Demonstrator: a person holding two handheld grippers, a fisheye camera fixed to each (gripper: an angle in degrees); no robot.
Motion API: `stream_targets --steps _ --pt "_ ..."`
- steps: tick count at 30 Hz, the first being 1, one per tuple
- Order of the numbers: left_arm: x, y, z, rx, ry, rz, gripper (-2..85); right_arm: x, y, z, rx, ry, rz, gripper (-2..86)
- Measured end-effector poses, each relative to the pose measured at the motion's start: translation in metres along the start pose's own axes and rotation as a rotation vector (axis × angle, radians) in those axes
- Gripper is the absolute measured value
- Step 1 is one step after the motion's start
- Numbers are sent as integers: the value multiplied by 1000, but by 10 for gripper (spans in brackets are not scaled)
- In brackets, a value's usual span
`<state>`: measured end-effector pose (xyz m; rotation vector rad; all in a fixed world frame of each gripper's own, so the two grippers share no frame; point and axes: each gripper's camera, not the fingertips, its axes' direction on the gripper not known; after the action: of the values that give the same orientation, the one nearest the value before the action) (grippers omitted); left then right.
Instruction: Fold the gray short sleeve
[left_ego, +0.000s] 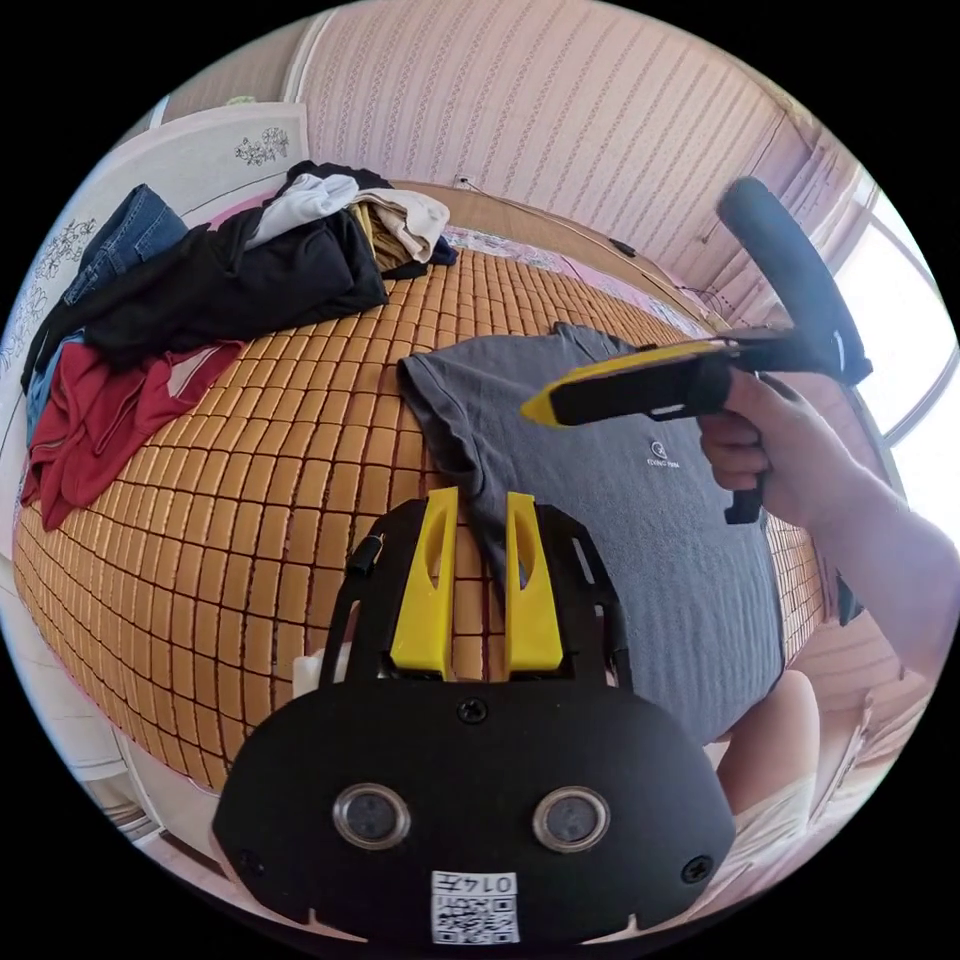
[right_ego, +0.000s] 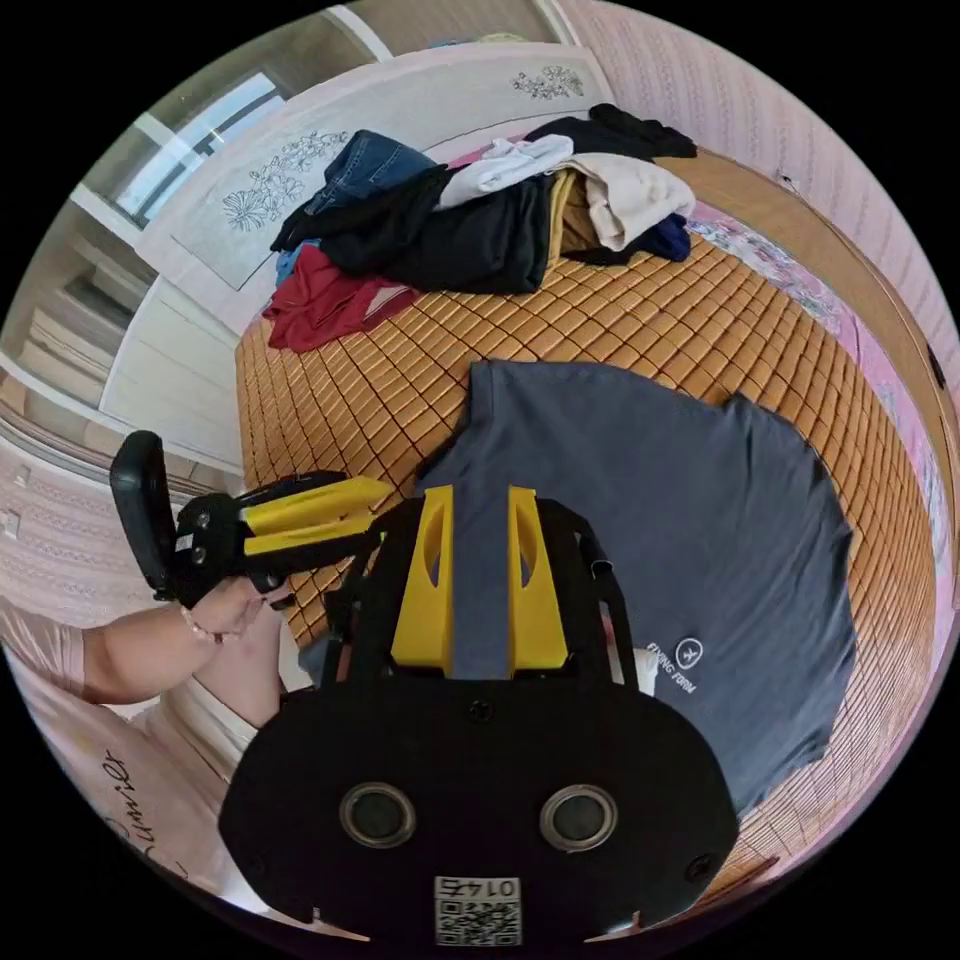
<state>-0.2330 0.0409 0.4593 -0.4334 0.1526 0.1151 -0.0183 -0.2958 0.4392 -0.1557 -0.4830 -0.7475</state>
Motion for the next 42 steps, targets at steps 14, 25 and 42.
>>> stream_targets --steps 14,25,42 --pt "1 -24 12 -60 13 45 53 -28 -73 56 -94 255 -23 27" --pt "26 -39 -11 23 31 112 49 15 -37 -18 136 12 143 -1" --pt "103 -78 -51 -31 109 414 63 84 85 -93 146 81 338 71"
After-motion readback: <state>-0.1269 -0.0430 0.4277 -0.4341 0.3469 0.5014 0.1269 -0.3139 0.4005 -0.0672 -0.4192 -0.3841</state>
